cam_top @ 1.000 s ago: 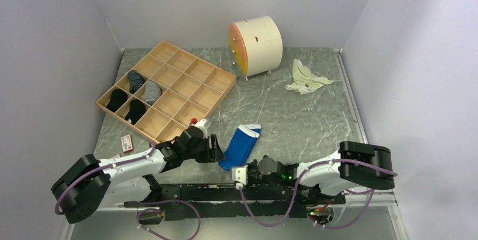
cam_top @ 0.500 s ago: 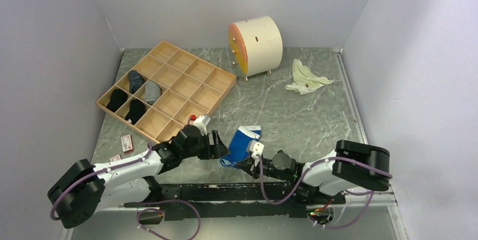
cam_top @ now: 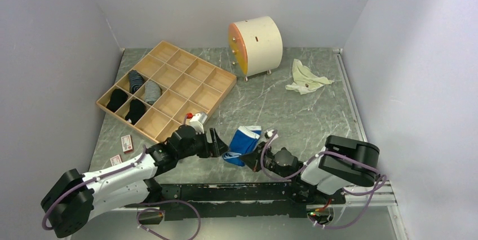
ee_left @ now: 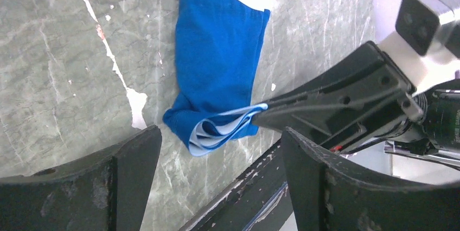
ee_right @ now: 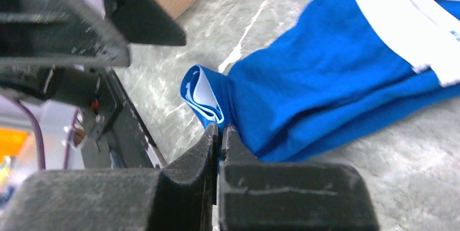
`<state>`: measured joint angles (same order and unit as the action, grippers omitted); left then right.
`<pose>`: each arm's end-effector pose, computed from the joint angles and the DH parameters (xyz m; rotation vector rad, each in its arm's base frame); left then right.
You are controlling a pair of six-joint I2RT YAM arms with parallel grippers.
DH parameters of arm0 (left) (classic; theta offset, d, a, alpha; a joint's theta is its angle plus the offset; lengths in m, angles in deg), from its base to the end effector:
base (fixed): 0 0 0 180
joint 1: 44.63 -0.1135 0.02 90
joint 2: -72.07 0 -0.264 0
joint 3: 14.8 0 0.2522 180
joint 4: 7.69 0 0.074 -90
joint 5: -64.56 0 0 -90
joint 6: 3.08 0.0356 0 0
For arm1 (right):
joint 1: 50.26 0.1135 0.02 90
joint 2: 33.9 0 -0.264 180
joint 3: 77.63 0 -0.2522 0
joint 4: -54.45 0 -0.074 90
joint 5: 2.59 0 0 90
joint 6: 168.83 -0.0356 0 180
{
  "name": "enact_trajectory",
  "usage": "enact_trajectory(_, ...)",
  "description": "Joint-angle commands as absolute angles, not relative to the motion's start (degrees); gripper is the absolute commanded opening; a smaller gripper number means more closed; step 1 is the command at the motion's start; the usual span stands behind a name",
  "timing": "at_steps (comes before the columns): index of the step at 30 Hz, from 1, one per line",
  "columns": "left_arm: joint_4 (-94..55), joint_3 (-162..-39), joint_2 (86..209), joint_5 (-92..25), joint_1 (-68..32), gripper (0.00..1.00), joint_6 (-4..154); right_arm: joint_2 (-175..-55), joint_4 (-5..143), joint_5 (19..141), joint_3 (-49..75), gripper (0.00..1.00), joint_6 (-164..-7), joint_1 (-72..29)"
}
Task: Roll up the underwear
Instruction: Roll the underwear to the center of the board.
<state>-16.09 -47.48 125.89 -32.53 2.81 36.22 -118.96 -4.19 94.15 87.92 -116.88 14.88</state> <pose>0.1283 -0.1462 0.1817 0.0176 2.3033 -1.1068 0.0828 0.1688 0.1159 -0.3641 1.9064 1.1600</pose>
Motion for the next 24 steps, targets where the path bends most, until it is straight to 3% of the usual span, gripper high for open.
enact_trajectory(1, -16.30, -46.32, 124.31, -31.61, 2.65, 0.86, 37.97, -118.87, -1.29, 99.53, 90.60, 0.00, -133.20, 13.12)
enact_trajectory(7, -14.62, -44.86, 123.21, -32.09, 2.61, 0.84, 39.90, -116.18, 9.06, 100.30, 89.58, 0.00, -139.74, 10.37)
enact_trajectory(14, -11.42, -45.34, 126.68, -34.81, 2.59, 0.74, 45.11, -113.71, 18.27, 100.01, 86.72, 0.00, -139.97, 9.04)
enact_trajectory(24, 4.34, -45.20, 140.10, -40.78, 2.61, 0.76, 43.44, -111.95, 21.06, 99.29, 85.77, 0.00, -138.02, 8.54)
